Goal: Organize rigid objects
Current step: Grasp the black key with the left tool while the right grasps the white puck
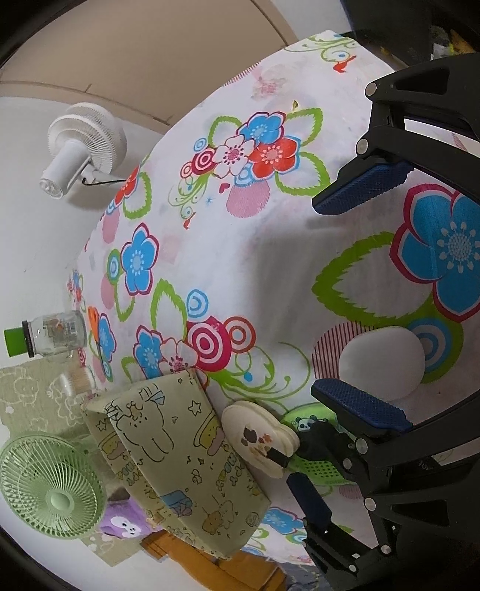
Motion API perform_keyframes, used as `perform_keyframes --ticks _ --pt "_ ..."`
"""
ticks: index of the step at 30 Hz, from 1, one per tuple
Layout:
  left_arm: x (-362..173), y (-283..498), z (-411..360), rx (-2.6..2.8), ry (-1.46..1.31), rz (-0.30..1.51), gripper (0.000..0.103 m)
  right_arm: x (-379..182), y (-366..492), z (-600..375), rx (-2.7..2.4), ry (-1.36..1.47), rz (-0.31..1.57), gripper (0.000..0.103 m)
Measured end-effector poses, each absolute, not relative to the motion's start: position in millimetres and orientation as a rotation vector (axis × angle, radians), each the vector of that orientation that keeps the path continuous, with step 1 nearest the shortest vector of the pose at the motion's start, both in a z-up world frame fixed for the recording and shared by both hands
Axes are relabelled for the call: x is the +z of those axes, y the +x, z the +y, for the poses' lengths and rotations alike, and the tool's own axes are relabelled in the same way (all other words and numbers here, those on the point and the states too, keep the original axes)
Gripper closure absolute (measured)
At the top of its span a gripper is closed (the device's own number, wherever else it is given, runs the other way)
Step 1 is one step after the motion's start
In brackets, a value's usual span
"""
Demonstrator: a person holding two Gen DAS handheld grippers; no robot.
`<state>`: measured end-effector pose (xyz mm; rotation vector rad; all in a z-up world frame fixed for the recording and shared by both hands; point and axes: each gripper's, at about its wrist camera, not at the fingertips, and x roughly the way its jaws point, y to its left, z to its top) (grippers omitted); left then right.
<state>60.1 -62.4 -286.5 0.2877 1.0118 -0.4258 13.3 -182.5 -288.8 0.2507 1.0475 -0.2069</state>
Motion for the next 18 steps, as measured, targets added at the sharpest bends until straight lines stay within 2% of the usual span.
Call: perform_keyframes --ticks 1,6,18 --pt "-286.3 59.2 -63.2 -0.435 0.281 1.016 0.059 -289.0 13.2 -183.0 -0.206 0.252 1.047 0.011" --pt "-284.9 53.7 -68.0 -0.436 0.29 1.013 0.071 -289.7 13.7 -182.6 -0.204 0.244 1.052 0.011" --pt "-283.4 44.9 -57.5 -0.439 0.257 1.031 0.072 -291.8 13.8 -171.8 -0.171 0.228 1.06 0.011"
